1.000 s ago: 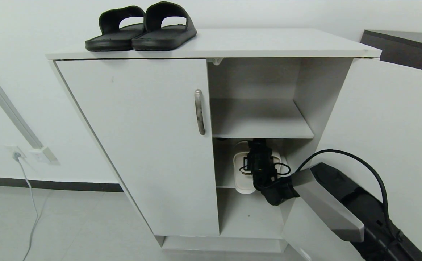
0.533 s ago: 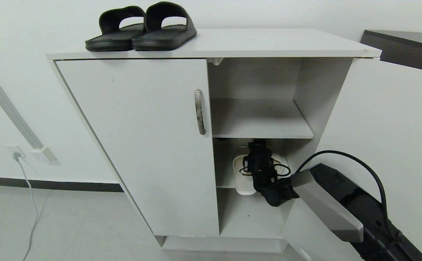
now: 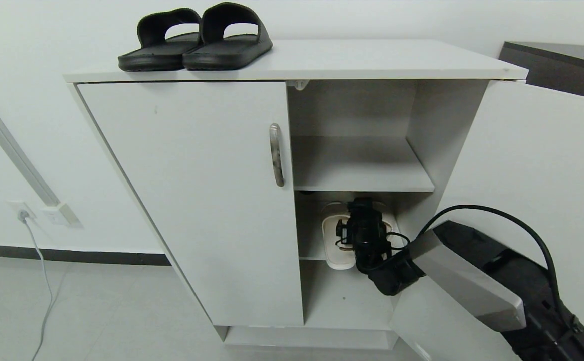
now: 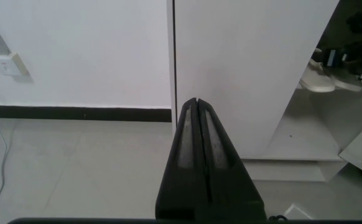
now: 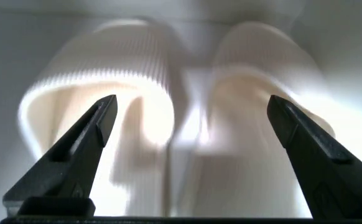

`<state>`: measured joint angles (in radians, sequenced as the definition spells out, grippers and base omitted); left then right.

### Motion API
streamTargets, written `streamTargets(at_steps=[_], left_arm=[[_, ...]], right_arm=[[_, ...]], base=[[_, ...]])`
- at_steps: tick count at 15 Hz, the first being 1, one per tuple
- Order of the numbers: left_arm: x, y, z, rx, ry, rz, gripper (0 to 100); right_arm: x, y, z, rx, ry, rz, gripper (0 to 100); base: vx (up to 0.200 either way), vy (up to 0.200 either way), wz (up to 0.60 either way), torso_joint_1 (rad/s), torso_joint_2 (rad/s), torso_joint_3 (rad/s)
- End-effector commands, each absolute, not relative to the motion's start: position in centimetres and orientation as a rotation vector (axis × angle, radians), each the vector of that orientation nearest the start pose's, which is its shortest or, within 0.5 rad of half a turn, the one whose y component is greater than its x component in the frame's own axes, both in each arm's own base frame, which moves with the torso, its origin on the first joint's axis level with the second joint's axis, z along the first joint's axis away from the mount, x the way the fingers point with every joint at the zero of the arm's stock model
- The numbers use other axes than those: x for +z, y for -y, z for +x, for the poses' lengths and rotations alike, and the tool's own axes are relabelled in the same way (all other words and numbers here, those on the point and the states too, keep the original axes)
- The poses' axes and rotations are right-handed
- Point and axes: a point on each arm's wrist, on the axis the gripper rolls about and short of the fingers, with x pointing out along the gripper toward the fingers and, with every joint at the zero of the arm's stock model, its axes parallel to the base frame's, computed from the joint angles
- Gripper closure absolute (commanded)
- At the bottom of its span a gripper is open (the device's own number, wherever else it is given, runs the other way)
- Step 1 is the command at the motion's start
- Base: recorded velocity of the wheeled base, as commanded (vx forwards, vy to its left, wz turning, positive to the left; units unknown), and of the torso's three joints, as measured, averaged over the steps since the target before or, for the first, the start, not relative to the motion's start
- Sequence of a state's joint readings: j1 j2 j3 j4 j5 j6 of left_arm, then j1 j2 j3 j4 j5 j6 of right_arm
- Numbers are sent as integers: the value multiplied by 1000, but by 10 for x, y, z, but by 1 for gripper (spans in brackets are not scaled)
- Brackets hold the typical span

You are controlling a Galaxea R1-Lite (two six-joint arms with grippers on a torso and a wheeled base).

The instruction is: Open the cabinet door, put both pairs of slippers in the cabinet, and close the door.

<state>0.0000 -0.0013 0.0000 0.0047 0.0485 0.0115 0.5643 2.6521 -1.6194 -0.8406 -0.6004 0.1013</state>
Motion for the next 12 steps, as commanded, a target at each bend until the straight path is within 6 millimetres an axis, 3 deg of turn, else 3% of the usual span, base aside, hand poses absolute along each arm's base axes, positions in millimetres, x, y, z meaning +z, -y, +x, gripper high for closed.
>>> streamTargets(at_steps=[1,8,12], left_arm=[[75,-1,-23,49,-3,12,100],[75,-1,-23,49,-5,12,100],[75,-1,-23,46,-5,12,100]], right_arm=[[41,-258,403,-14,-146,1,0],[60,-235,308,76,-126,13,0],[63,-245,287,127,-137,39,0]], base=[[0,0,0,0,0,0],[0,0,0,0,0,0],[0,0,0,0,0,0]])
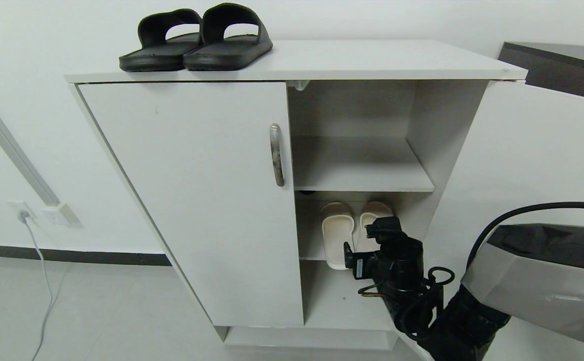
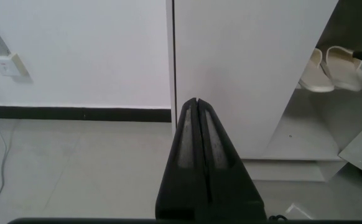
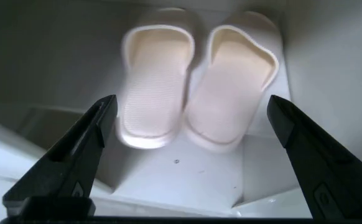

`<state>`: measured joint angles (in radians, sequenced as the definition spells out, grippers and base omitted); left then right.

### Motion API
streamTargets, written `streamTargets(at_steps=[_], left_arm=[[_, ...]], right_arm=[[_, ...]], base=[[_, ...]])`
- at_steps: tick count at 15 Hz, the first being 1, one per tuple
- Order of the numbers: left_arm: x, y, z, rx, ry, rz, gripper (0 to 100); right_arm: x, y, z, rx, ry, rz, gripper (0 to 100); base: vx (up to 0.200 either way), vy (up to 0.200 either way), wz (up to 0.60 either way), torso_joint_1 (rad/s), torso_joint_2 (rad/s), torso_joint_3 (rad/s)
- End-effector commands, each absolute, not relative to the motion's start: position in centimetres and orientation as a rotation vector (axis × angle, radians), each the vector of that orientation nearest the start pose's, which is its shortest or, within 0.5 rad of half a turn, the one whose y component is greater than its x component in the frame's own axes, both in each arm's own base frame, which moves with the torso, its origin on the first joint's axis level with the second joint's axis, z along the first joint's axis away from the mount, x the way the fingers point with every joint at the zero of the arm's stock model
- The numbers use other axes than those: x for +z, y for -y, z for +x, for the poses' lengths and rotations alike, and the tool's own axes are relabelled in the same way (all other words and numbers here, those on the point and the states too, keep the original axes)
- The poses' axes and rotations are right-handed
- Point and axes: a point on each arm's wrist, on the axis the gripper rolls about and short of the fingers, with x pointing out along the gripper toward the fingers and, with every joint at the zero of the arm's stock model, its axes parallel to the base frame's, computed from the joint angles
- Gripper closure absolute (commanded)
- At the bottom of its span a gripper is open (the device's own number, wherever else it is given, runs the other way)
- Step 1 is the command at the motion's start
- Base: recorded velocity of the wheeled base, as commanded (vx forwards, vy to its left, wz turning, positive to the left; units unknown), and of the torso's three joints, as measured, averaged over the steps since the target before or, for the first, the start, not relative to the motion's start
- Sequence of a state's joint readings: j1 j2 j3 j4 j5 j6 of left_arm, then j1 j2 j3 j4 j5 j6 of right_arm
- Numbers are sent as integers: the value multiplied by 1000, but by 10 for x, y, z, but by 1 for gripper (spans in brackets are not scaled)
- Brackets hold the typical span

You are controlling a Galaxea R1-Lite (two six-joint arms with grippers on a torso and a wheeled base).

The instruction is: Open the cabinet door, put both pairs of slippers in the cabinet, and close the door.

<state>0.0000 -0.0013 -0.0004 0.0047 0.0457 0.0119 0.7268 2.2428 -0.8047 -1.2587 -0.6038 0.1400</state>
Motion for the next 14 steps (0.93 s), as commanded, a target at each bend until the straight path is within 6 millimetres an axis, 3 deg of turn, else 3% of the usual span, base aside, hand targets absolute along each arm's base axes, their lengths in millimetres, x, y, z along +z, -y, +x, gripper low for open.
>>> streamTargets(at_steps=[1,6,14], left_arm=[[75,-1,-23,46,-3,12,100],[75,-1,-23,44,-5,12,100],[75,-1,-23,41,-3,14,100]], right_arm=[[62,-244,285,128,-141,35,0],[60,-240,277,134,-162,17,0],[60,-236,272,135,-152,19,0]], base=[[0,0,0,0,0,0],[-200,0,0,3,1,4],[0,0,0,0,0,0]])
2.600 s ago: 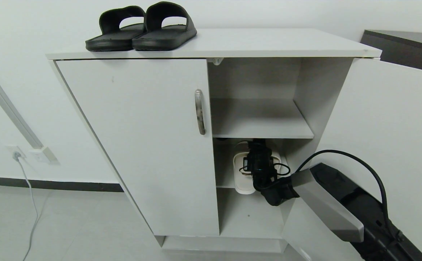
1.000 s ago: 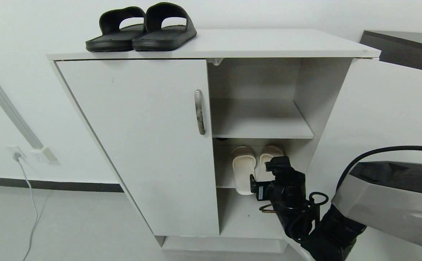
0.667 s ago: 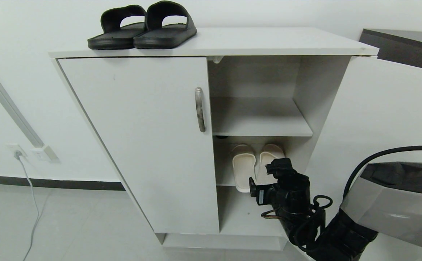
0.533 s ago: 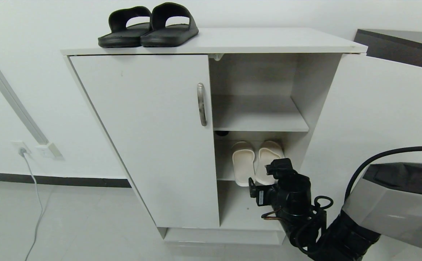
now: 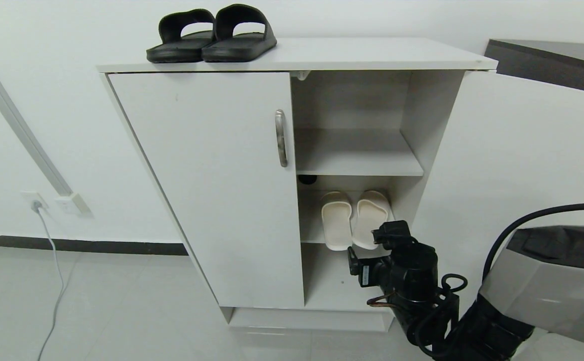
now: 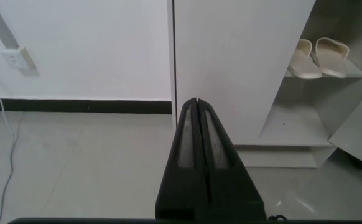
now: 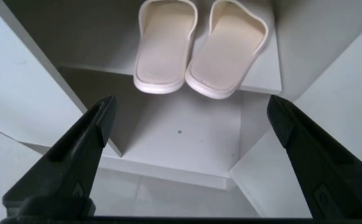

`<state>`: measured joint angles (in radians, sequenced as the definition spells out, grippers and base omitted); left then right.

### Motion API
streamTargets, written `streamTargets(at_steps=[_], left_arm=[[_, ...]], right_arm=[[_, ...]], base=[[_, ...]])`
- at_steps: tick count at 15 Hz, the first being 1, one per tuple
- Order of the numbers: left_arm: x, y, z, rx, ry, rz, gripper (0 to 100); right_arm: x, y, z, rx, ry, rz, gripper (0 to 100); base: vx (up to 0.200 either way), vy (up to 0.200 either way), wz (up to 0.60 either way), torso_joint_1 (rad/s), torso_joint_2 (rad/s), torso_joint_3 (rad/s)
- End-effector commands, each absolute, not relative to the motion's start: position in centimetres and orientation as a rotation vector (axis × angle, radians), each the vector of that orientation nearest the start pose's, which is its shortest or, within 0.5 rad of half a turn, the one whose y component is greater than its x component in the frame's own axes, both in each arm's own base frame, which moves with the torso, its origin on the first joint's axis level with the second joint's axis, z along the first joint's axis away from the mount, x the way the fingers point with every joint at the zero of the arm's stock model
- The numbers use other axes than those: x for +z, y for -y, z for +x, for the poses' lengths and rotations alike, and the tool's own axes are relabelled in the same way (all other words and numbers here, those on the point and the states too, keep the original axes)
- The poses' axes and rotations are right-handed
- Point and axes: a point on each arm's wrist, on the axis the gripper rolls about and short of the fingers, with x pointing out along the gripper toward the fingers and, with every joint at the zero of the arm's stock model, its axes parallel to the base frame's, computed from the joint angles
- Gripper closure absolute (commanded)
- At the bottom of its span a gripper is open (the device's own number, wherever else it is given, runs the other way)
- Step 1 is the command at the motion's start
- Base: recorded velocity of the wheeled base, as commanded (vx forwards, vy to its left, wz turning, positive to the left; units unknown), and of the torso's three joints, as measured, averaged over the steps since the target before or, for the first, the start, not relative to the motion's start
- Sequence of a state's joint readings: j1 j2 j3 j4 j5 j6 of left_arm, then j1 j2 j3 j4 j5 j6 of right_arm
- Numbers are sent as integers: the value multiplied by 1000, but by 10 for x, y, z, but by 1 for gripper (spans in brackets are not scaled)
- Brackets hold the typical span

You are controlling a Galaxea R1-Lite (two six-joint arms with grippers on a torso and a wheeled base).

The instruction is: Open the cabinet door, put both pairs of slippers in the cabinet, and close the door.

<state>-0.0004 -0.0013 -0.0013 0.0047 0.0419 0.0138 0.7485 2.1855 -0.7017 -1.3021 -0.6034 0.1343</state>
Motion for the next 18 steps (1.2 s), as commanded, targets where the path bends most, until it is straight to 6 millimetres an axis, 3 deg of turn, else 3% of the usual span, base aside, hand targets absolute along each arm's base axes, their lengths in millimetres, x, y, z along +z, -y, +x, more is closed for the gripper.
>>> streamTargets(at_steps=[1,9,16,18], left_arm=[[75,-1,-23,41,-5,14,100],[75,-1,-23,43,-3,14,100],[75,-1,-23,43,-3,14,100],[75,-1,-23,43,-3,12,100]], right_arm=[[60,-236,272,135,-152,20,0],[57,-233,271,132,-156,21,0],[54,-232,271,129,-165,13,0],[54,-232,271,129,-165,13,0]], base=[[0,0,0,0,0,0],[0,0,0,5,3,137],[0,0,0,1,0,10],[0,200,0,-2,2,7]])
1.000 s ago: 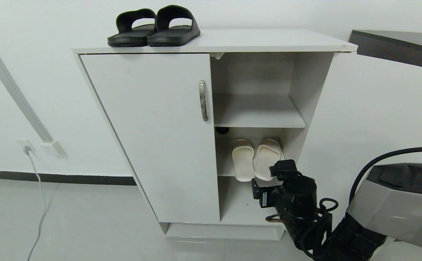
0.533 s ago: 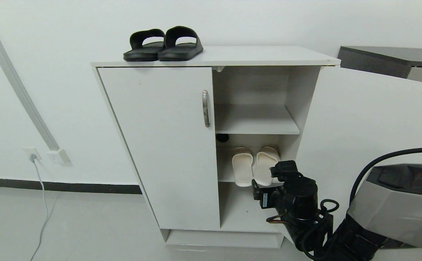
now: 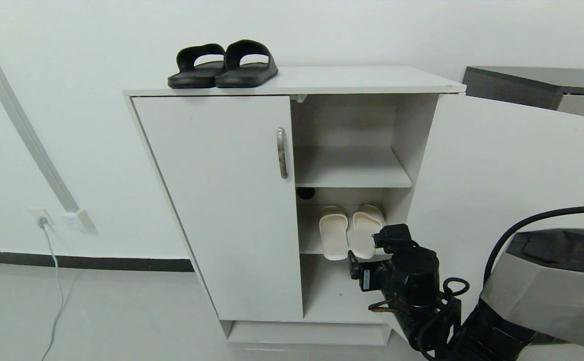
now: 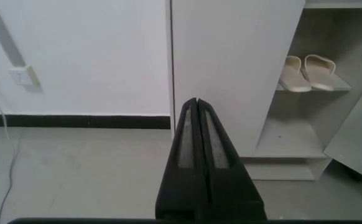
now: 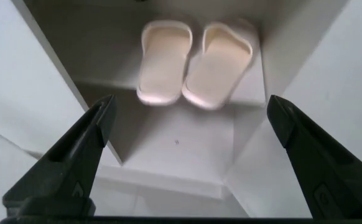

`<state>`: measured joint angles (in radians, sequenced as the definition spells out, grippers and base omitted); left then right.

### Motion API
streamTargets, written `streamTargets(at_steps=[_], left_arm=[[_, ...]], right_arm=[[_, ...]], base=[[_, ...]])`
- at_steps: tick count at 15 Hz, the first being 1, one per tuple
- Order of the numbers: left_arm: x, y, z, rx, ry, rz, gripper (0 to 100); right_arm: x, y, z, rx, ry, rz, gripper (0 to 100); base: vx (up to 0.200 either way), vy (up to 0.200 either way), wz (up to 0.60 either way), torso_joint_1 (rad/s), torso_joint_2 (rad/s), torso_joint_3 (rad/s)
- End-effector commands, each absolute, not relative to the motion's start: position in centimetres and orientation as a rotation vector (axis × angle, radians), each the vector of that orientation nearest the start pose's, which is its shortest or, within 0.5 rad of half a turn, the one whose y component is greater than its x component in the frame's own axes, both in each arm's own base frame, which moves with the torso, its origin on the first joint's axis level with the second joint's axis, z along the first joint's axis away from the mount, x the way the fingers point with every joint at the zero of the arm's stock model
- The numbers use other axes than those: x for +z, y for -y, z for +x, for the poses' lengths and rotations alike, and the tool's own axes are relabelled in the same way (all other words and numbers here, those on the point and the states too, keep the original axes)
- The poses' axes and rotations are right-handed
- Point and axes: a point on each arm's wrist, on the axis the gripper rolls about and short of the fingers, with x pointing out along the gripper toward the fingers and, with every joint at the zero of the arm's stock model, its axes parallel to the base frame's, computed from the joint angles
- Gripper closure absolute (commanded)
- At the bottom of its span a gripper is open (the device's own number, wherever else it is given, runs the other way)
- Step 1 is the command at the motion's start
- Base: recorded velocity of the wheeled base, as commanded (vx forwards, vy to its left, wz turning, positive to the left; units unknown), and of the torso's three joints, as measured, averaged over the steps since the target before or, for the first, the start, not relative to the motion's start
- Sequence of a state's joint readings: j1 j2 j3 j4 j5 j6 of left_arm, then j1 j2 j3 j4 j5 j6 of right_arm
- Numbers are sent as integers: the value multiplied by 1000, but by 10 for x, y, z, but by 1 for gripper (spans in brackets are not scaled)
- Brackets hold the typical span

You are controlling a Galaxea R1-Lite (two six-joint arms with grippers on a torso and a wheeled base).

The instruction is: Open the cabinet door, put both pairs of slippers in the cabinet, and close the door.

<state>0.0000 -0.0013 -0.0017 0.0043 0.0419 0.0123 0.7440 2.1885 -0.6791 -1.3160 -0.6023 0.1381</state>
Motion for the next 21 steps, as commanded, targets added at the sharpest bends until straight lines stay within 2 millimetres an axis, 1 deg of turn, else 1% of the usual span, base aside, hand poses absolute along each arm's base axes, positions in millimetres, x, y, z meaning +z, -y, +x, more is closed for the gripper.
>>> streamTargets(at_steps=[1,12,16,21], left_arm=[[75,-1,-23,43,-3,12,100],[75,-1,-23,43,-3,12,100],[75,-1,-23,43,-3,12,100],[75,-1,-23,49,-3,11,100]], right_arm=[[54,-232,271,129,-165,13,0],[53,-231,270,136,-151,16,0],[50,-230,267,143,-161,-21,0],[49,-230,267,145,-163,-21,0]], base=[[0,200,0,7,-2,7],[0,200,0,4,1,4],[0,200,0,2,2,5],[0,0,0,0,0,0]])
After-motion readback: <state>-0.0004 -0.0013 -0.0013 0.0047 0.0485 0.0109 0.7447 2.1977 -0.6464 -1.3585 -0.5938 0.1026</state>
